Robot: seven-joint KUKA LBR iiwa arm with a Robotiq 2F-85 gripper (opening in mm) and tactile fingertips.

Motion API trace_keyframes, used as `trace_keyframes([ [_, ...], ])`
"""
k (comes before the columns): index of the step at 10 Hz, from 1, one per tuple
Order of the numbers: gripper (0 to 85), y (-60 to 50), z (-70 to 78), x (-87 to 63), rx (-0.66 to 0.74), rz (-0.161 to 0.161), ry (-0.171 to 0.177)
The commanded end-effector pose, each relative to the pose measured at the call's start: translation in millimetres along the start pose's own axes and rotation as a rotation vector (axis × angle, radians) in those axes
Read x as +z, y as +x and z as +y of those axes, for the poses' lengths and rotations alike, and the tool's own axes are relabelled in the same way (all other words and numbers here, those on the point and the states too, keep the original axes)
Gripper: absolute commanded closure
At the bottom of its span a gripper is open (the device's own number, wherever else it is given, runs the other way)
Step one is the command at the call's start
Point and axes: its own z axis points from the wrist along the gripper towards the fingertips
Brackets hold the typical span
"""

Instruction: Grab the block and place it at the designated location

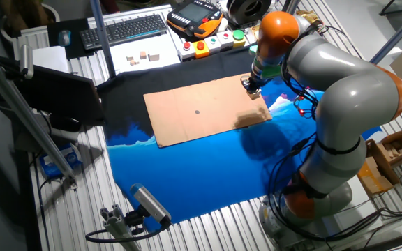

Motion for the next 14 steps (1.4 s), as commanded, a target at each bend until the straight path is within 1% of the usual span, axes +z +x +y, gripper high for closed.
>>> trace_keyframes([
  [1,84.3,-0.5,-2.7,5.0,0.014,-0.003,0.001],
  [2,84.3,-1.7,-5.0,11.7,0.025,-0.007,-0.005],
  [4,84.3,-9.9,-14.4,22.2,0.033,-0.010,-0.030],
  [5,84.3,-15.4,-22.8,25.4,0.031,-0.006,-0.056],
  [6,84.3,-18.9,-28.3,24.6,0.024,-0.009,-0.058],
  [7,84.3,-21.3,-32.0,22.1,0.027,0.000,-0.047],
  [8,84.3,-21.7,-33.9,21.4,0.021,-0.001,-0.034],
  [9,84.3,-22.6,-35.8,21.6,0.013,0.011,0.000],
  [10,84.3,-24.3,-39.2,24.4,0.001,0.021,-0.006],
  [11,84.3,-26.3,-42.1,29.8,-0.010,0.022,-0.003],
  [12,84.3,-27.7,-45.3,36.1,-0.019,0.022,-0.008],
  [13,84.3,-28.5,-46.0,40.6,-0.020,0.025,-0.012],
  [14,84.3,-28.7,-45.5,41.5,-0.019,0.038,-0.013],
])
